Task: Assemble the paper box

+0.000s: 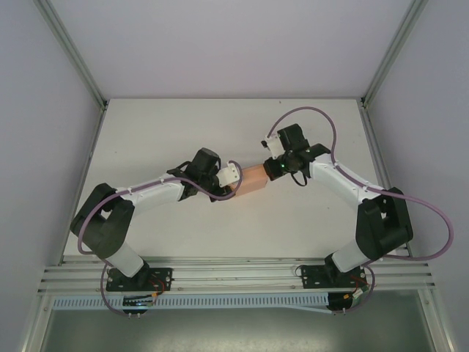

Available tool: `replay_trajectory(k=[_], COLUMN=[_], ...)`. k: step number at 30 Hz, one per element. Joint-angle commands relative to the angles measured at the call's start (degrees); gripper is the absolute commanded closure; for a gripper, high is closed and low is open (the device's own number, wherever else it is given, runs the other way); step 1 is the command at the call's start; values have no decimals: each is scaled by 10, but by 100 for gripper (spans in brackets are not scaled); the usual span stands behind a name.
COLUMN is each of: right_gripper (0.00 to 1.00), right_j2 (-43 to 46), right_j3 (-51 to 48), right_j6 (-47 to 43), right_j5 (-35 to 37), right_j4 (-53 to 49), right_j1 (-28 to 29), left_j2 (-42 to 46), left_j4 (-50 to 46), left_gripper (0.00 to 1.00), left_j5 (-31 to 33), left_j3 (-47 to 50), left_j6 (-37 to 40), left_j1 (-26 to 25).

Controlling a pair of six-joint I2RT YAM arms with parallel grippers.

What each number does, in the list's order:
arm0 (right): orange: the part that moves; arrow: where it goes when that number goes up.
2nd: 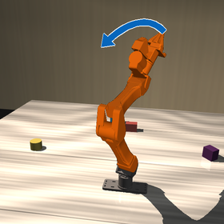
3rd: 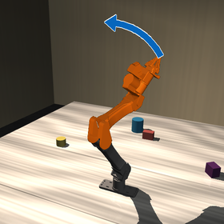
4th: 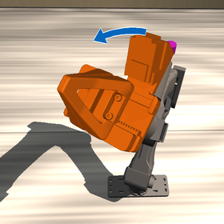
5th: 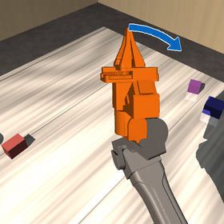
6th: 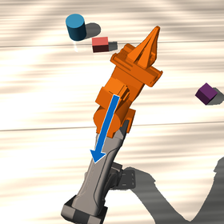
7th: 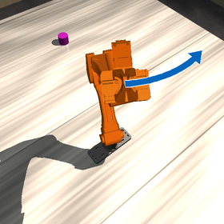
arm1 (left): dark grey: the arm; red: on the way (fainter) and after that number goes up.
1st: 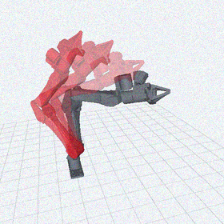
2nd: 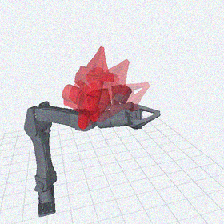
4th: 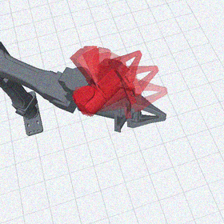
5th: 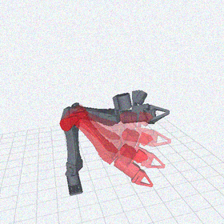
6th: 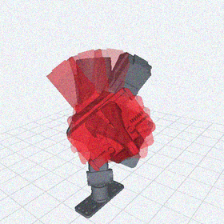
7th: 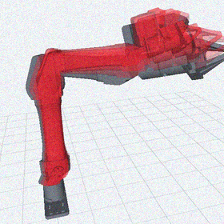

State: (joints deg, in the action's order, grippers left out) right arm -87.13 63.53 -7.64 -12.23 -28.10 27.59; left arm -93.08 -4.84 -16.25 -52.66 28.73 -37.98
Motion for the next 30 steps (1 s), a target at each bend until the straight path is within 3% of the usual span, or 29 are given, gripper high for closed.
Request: replay_trajectory(k=[1,6,19,26,30], right_gripper=[100,100,100,100,100], right_j2=[-26,-25,-12,-11,7], right_j3=[10,-8,-126,-171,-139], right_j6=[-18,9,131,150,162], right_j5=[42,2,31,42,71], right_j4=[-45,-19,99,111,62], right_j1=[7,19,66,65,60], left_j2=[-25,-26,-44,-36,-37], left_j4=[-53,-50,-48,-60,-77], left_gripper=[70,69,69,68,68], left_j5=[33,31,25,28,42], left_j3=[3,1,-21,-32,-36], left_j6=[14,13,7,27,46], left_j1=[4,5,16,33,40])
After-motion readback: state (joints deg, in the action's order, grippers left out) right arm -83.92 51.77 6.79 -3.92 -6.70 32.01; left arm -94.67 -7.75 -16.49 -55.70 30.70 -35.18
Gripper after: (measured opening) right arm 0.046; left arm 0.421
